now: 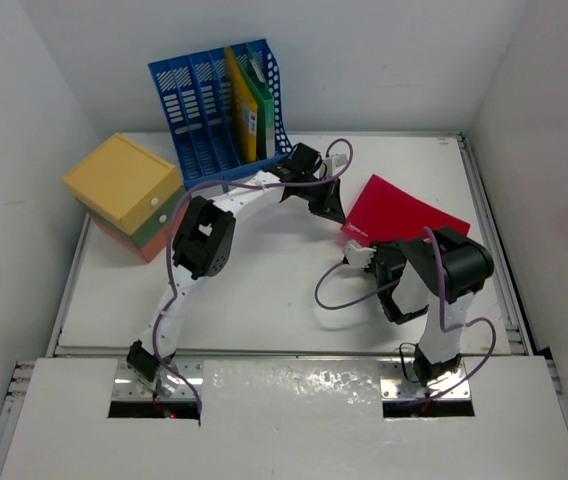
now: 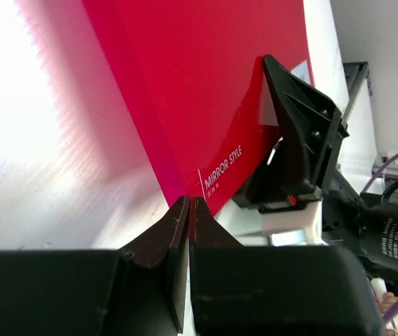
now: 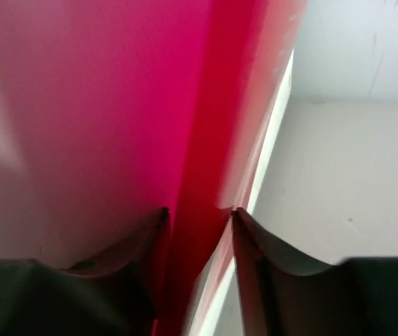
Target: Organize the desk
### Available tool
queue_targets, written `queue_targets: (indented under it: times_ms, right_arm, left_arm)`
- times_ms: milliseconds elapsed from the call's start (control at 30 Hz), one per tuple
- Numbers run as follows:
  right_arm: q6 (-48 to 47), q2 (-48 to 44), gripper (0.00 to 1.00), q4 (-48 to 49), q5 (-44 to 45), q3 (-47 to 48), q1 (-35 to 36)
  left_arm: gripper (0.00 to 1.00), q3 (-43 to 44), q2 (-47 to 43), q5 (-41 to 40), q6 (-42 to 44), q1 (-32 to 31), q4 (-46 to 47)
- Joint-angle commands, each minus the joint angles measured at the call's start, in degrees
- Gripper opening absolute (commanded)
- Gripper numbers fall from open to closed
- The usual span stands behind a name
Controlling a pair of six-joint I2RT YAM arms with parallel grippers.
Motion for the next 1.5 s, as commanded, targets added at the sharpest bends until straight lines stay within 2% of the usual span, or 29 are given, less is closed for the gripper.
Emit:
queue_targets:
  times_ms: [0, 100, 133, 167, 300, 333, 400, 433, 467, 500, 600, 733, 967, 1067, 1200, 1267, 1300, 1400, 1467]
  right_arm:
    - [-5.8, 4.9, 0.39, 20.0, 6.9, 1.0, 0.1]
    - [0.6, 1.2, 0.25, 12.5, 4.5, 0.3, 0.1]
    - [2.0, -1.4, 0.11, 10.6, 3.4, 0.2, 0.2]
    - [2.7, -2.6, 0.0, 8.0, 3.2, 0.4, 0.1]
    - [4.3, -6.9, 0.0, 7.4, 3.9, 0.9, 0.1]
    - [5.2, -9.7, 0.0, 6.8, 4.2, 0.9, 0.1]
    - [8.6, -13.6, 0.0, 0.5, 4.3, 1.9, 0.1]
    - [9.9, -15.8, 0.0, -3.1, 4.0, 2.6, 0.1]
    - [11.4, -20.0, 0.0, -10.5, 2.5, 3.4, 0.2]
    - [14.2, -22.1, 0.0, -14.2, 1.3, 4.8, 0.1]
    - [17.9, -28.2, 0.0, -24.6, -2.2, 6.9, 0.0]
    - [20.8, -33.5, 0.0, -31.0, -4.3, 8.3, 0.0]
    - [29.6, -42.1, 0.0, -42.6, -8.1, 15.2, 0.0]
    - [34.0, -44.2, 0.0, -47.1, -11.2, 22.2, 0.1]
    - [40.5, -45.9, 0.0, -48.6, -17.8, 30.4, 0.2]
    - [44.1, -45.3, 0.0, -48.6, -20.5, 36.8, 0.2]
    - [45.1, -44.7, 0.0, -48.6, -21.1, 39.0, 0.3]
    - [49.2, -39.1, 0.0, -45.2, -20.9, 48.9, 0.4]
    - [55.4, -36.0, 0.0, -42.2, -21.8, 56.4, 1.0]
  left_arm:
    - [0.0, 2.0, -2.5, -0.3, 1.9, 0.6, 0.4]
    - [0.0, 2.0, -2.9, -0.9, 2.5, 0.5, 0.0]
    - [0.0, 2.0, -3.1, -1.2, 2.9, 0.5, -0.3]
    - [0.0, 2.0, -3.3, -1.2, 3.2, 0.6, -0.5]
    - [0.0, 3.1, -4.2, -2.7, 5.8, 0.6, -3.0]
    - [0.08, 3.7, -4.6, -3.3, 6.5, 0.5, -3.9]
    - [0.43, 6.5, -5.7, -5.5, 9.4, 0.6, -7.7]
    - [0.73, 7.5, -6.4, -6.2, 10.3, 0.7, -8.8]
    - [0.88, 7.9, -7.4, -7.6, 11.1, 1.2, -9.9]
    - [0.99, 7.8, -10.0, -8.6, 11.6, 1.6, -9.8]
    - [1.0, 9.0, -15.7, -12.9, 11.9, 3.5, -9.6]
    - [1.0, 12.7, -23.1, -21.7, 13.7, 6.6, -12.1]
    - [0.99, 11.4, -39.4, -34.0, 21.2, 7.2, -12.5]
    - [1.0, 7.3, -46.5, -39.5, 23.7, 7.8, -12.1]
    - [1.0, 0.7, -54.4, -49.6, 27.6, 9.2, -10.2]
    - [1.0, -2.6, -57.2, -50.1, 28.4, 12.9, -9.9]
    - [0.99, -3.5, -57.8, -47.9, 28.2, 15.0, -9.9]
    - [1.0, -8.1, -58.0, -43.1, 27.3, 26.6, -9.9]
    - [0.99, -10.5, -57.3, -39.5, 26.4, 30.5, -8.4]
